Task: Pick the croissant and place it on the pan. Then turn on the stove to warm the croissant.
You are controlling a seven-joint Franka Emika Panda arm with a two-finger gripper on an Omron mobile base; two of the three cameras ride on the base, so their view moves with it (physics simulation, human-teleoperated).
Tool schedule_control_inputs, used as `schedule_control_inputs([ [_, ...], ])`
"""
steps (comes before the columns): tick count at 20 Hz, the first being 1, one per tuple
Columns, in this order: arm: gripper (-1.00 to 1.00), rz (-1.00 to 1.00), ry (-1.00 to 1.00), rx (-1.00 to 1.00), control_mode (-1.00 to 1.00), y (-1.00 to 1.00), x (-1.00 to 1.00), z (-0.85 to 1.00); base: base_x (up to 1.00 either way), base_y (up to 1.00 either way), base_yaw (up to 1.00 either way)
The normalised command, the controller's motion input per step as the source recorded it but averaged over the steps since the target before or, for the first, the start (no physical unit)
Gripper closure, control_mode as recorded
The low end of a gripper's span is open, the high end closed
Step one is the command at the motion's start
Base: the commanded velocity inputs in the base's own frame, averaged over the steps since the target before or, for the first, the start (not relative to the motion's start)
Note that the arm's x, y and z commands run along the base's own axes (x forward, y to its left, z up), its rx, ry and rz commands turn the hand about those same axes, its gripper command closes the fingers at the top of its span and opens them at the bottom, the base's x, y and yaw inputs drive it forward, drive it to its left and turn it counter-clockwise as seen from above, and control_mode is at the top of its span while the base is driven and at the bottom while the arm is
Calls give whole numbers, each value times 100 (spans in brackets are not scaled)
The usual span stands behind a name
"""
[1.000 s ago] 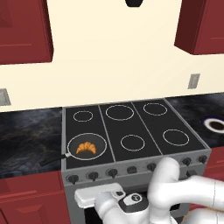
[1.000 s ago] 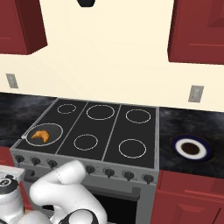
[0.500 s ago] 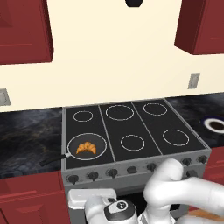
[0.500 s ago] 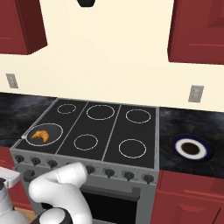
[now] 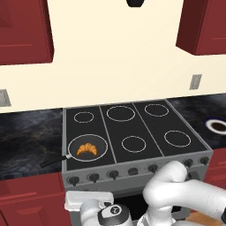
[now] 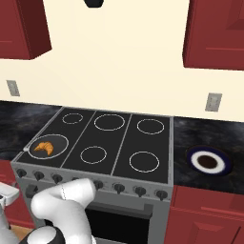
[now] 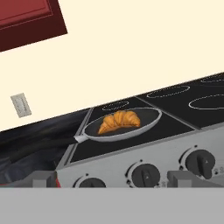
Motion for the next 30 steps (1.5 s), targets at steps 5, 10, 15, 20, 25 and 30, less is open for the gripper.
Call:
schedule_control_inputs([
  [5,-100,0,2,0,-100,0,22,0,0,0,0],
  [10,-100,0,5,0,-100,0,22,-13,0,0,0],
  [15,-100,0,8,0,-100,0,26,-16,0,0,0],
  [20,-100,0,6,0,-100,11,17,-11,0,0,0],
  [25,-100,0,2,-2,-100,22,5,-11,0,0,0],
  [30,-100,0,1,-1,-100,7,1,-16,0,0,0],
])
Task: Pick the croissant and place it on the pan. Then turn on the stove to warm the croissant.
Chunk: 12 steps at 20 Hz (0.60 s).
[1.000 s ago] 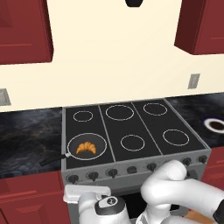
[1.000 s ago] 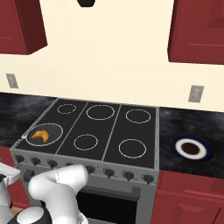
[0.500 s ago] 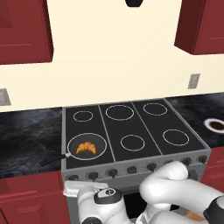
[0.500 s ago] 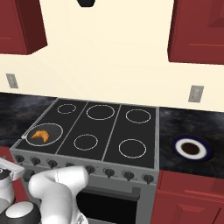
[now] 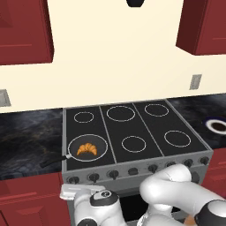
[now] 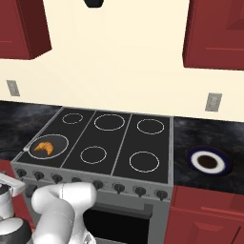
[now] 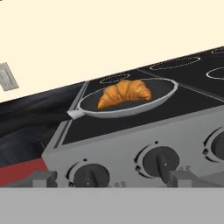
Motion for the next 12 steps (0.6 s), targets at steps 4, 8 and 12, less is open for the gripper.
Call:
schedule_control_inputs([
  [4,-100,0,0,0,-100,0,8,-24,0,0,0],
  [8,-100,0,2,0,-100,1,18,-25,0,0,0],
  [12,-100,0,4,-1,-100,7,28,-18,0,0,0],
])
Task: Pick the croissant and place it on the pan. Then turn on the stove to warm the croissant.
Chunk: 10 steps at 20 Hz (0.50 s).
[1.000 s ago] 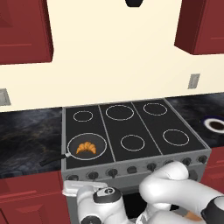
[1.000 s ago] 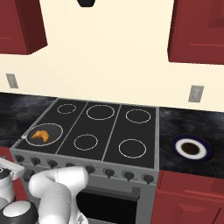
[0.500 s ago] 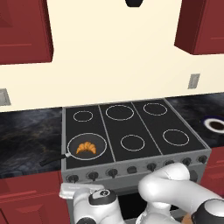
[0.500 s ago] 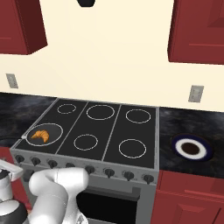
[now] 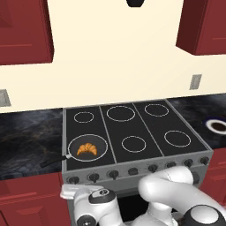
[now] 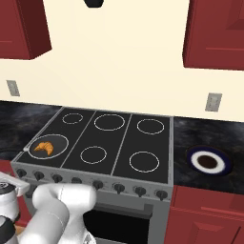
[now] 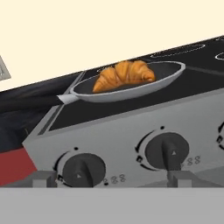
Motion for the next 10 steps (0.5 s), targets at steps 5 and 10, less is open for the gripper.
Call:
schedule_control_inputs([
  [5,-100,0,6,-3,-100,20,26,-13,0,0,0],
  [10,-100,-1,3,-3,-100,17,20,-13,0,0,0],
])
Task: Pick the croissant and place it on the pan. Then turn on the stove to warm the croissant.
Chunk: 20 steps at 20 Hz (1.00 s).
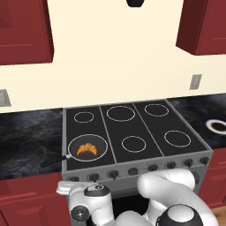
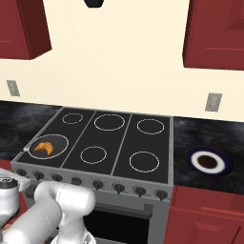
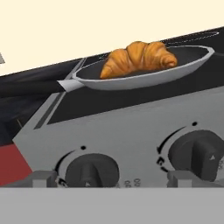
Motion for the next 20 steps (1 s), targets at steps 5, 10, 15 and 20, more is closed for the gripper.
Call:
schedule_control_inputs([
  [5,-100,0,1,-3,-100,13,15,-17,0,0,0],
  [10,-100,0,2,-3,-100,10,11,-23,0,0,0],
  [15,-100,0,3,-3,-100,13,13,-16,0,0,0],
  [20,100,-2,1,-3,-100,16,6,-1,0,0,0],
])
